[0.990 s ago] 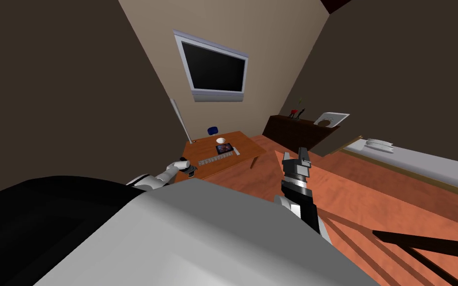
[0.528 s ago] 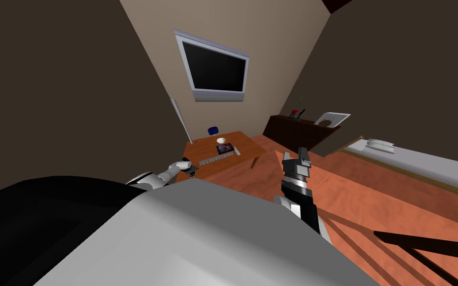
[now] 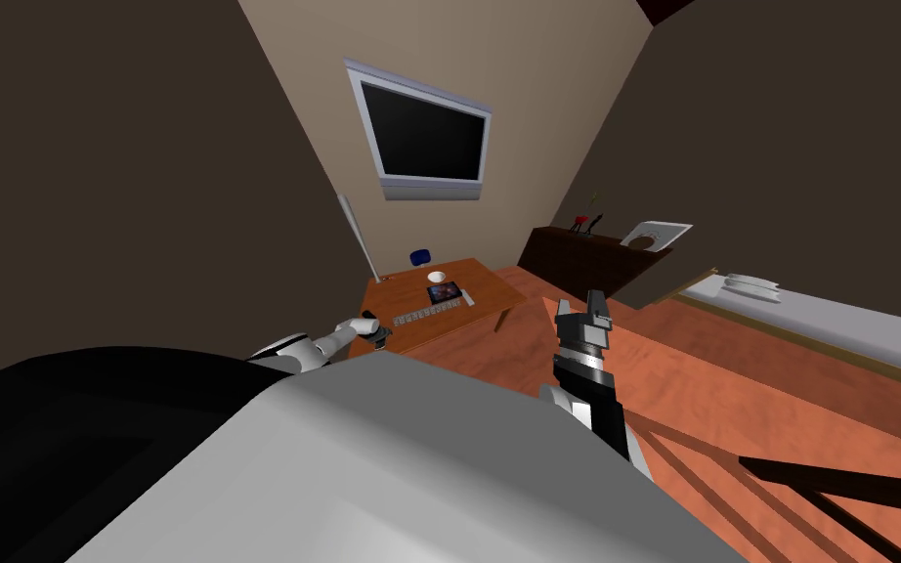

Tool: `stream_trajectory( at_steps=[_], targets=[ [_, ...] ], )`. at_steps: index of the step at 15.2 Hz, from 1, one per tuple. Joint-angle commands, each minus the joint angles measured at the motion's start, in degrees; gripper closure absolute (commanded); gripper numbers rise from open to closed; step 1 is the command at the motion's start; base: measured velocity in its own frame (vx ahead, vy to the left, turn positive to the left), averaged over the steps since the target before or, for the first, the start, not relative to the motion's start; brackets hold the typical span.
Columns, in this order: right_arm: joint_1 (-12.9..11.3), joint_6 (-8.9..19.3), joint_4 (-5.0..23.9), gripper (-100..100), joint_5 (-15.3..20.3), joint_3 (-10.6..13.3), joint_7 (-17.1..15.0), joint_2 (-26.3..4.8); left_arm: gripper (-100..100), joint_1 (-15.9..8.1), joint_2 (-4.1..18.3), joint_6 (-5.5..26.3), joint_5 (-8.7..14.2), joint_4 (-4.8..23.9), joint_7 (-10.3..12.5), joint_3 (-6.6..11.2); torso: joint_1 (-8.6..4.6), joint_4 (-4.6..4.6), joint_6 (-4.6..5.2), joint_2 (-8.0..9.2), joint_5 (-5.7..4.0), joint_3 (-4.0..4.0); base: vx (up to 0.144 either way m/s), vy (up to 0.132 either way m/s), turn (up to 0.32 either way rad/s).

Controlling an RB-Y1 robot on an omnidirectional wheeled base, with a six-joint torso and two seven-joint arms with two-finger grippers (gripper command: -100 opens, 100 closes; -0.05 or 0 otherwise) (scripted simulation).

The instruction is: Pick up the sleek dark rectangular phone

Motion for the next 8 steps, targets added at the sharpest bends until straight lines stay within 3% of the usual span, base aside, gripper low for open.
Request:
stream_trajectory(
  at_steps=[1, 2, 5, 6, 7, 8],
  targets=[
    [0.0, 0.0, 0.0, 0, 0.0, 0.0, 0.0, 0.0, -100, -0.3, 0.2, -0.5, 0.6, 0.3, 0.6, -1.66, 0.0, 0.0, 0.0, 0.0, 0.0, 0.0, -0.004, 0.016, 0.001],
    [0.0, 0.0, 0.0, 0, 0.0, 0.0, 0.0, 0.0, -100, -0.9, 0.8, -1.6, 2.1, 0.7, 2.1, -3.76, -0.01, 0.0, 0.0, 0.0, 0.0, 0.0, -0.005, 0.019, 0.006],
    [0.0, 0.0, 0.0, 0, 0.0, 0.0, 0.0, 0.0, -100, -1.6, 1.3, -2.8, 3.6, 1.2, 3.6, -7.5, 0.01, 0.0, 0.0, 0.0, 0.0, 0.0, -0.004, 0.024, 0.007],
    [0.0, 0.0, 0.0, 0, 0.0, 0.0, 0.0, 0.0, -100, -1.6, 1.3, -2.8, 3.6, 1.2, 3.6, -8.14, 0.02, 0.0, 0.0, 0.0, 0.0, 0.0, -0.001, 0.019, 0.0],
    [0.0, 0.0, 0.0, 0, 0.0, 0.0, 0.0, 0.0, -100, -1.5, 1.3, -2.5, 3.3, 1.0, 3.4, -6.99, 0.0, 0.0, 0.0, -0.01, 0.0, 0.0, 0.0, 0.01, -0.002],
    [0.0, 0.0, 0.0, 0, 0.0, 0.0, 0.0, 0.0, 100, -1.6, 1.3, -2.6, 3.4, 1.1, 3.5, -7.24, -0.03, 0.0, 0.0, -0.01, 0.0, 0.0, 0.0, 0.0, 0.0]
  ],
)
